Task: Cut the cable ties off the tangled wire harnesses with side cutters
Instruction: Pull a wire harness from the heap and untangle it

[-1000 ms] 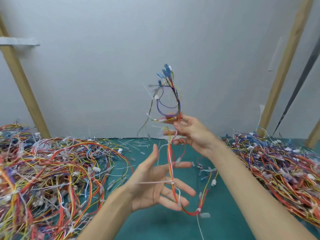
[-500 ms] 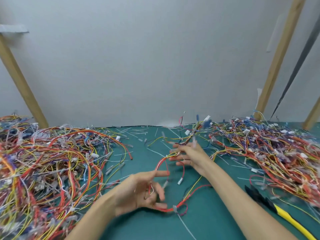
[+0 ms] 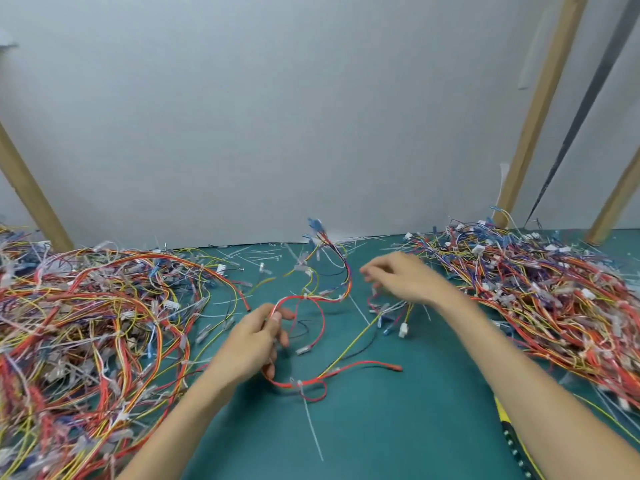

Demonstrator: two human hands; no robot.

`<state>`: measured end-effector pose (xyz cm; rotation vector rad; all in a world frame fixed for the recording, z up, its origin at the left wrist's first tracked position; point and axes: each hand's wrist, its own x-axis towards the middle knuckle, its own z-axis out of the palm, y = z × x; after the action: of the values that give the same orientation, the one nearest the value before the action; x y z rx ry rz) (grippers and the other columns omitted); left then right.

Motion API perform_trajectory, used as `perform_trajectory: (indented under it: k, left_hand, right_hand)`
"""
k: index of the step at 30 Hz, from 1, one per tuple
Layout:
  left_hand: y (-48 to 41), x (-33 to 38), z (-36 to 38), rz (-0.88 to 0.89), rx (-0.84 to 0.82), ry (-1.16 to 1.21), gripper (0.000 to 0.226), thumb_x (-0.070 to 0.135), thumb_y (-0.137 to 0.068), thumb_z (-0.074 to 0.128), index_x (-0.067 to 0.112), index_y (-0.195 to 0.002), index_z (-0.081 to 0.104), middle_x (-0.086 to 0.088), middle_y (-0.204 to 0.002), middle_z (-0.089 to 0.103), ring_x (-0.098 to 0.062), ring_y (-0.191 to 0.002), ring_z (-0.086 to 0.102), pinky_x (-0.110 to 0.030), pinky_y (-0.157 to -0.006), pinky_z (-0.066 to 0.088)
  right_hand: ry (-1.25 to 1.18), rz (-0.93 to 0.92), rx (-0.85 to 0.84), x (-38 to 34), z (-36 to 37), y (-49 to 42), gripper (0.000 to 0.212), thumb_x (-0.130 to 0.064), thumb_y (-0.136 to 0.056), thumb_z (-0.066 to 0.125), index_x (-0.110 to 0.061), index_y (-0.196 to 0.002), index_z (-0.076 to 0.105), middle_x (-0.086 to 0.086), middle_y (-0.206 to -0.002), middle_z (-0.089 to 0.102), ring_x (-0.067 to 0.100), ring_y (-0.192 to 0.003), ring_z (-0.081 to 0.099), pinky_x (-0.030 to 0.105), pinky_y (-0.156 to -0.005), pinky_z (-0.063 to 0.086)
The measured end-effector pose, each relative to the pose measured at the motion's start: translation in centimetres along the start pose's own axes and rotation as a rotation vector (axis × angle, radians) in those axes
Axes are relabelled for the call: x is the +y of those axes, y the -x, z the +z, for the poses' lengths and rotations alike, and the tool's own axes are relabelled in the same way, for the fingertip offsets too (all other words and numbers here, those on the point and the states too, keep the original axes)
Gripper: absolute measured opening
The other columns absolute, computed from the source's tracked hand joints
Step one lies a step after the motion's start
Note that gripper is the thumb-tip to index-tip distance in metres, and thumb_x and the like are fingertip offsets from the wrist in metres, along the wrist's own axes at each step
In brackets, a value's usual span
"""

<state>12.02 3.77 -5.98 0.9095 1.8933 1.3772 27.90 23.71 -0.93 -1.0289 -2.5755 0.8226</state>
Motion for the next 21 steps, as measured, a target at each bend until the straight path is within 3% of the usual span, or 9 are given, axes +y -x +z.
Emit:
perform_trajectory:
  k: [3, 5, 7, 9, 12, 15, 17, 21]
  left_hand:
    - [0.0, -0.4, 1.4, 0.060, 0.160, -0.054, 0.017, 0.017, -0.105, 0.037, 0.015, -0.104, 0.054, -0.006, -0.078, 0.057, -0.014, -0.049, 0.050, -0.033, -0.052, 0.046]
    - [0.3, -0.5, 2.3, 0.148, 0.348, -0.310, 0.024, 0.021, -0.101, 0.046, 0.011, -0.123, 0.049, -0.011, -0.106, 0.060, -0.027, -0.090, 0.061, -0.039, -0.082, 0.045]
    - [0.7, -0.3, 3.1, 0.316, 0.527, -0.638, 0.048, 0.024, -0.094, 0.057, 0.007, -0.136, 0.042, -0.013, -0.126, 0.048, -0.032, -0.117, 0.047, -0.042, -0.097, 0.036]
    - [0.9, 0.5, 4.3, 0.515, 0.598, -0.817, 0.045, 0.026, -0.088, 0.063, 0.012, -0.130, 0.052, -0.012, -0.129, 0.047, -0.032, -0.119, 0.042, -0.044, -0.096, 0.034]
    - [0.6, 1.4, 6.8, 0.708, 0.482, -0.937, 0.023, 0.033, -0.090, 0.059, 0.019, -0.107, 0.064, -0.004, -0.120, 0.057, -0.029, -0.120, 0.043, -0.041, -0.096, 0.031]
    - [0.0, 1.6, 9.7, 0.590, 0.174, -1.059, 0.031, 0.046, -0.095, 0.044, 0.023, -0.110, 0.059, 0.002, -0.115, 0.059, -0.025, -0.119, 0.044, -0.037, -0.098, 0.032]
    - [-0.6, 1.3, 10.9, 0.464, 0.029, -1.055, 0.032, 0.045, -0.095, 0.045, 0.022, -0.117, 0.052, 0.002, -0.120, 0.055, -0.023, -0.118, 0.045, -0.036, -0.097, 0.035]
    - [-1.0, 1.3, 10.9, 0.398, 0.067, -1.053, 0.023, 0.022, -0.095, 0.044, 0.019, -0.117, 0.050, -0.001, -0.119, 0.056, -0.027, -0.111, 0.052, -0.038, -0.084, 0.041]
  right_hand:
    - [0.254, -0.015, -0.048, 2.4, -3.2, 1.5, 0.043, 0.004, -0.089, 0.045, -0.023, -0.113, 0.069, -0.005, -0.121, 0.066, 0.011, -0.115, 0.059, 0.016, -0.092, 0.040]
    - [0.359, 0.053, -0.154, 4.2, -3.9, 2.6, 0.051, 0.007, -0.085, 0.048, -0.026, -0.119, 0.064, -0.004, -0.129, 0.059, 0.013, -0.120, 0.054, 0.020, -0.097, 0.039]
    - [0.371, 0.061, -0.173, 5.6, -3.4, 3.2, 0.044, -0.005, -0.086, 0.062, -0.028, -0.122, 0.060, -0.005, -0.127, 0.058, 0.011, -0.115, 0.054, 0.022, -0.098, 0.039]
    - [0.298, 0.012, -0.060, 6.6, -2.4, 3.5, 0.034, -0.025, -0.084, 0.073, -0.028, -0.116, 0.062, -0.005, -0.118, 0.061, 0.009, -0.106, 0.056, 0.024, -0.095, 0.041]
    - [0.176, -0.047, 0.146, 7.4, -0.8, 3.4, 0.019, -0.034, -0.082, 0.075, -0.027, -0.098, 0.068, -0.003, -0.102, 0.068, 0.014, -0.096, 0.061, 0.032, -0.091, 0.046]
    - [0.057, -0.066, 0.238, 7.7, 0.3, 3.2, 0.009, -0.032, -0.083, 0.074, -0.027, -0.085, 0.067, -0.006, -0.090, 0.069, 0.016, -0.090, 0.062, 0.034, -0.087, 0.046]
    - [-0.032, -0.065, 0.289, 7.9, 0.6, 3.1, 0.009, -0.029, -0.085, 0.072, -0.023, -0.082, 0.066, -0.006, -0.086, 0.069, 0.016, -0.086, 0.062, 0.033, -0.083, 0.047]
    - [-0.136, -0.036, 0.426, 8.3, 0.5, 2.4, 0.011, -0.025, -0.088, 0.069, -0.022, -0.079, 0.064, -0.007, -0.078, 0.068, 0.010, -0.077, 0.061, 0.022, -0.072, 0.042]
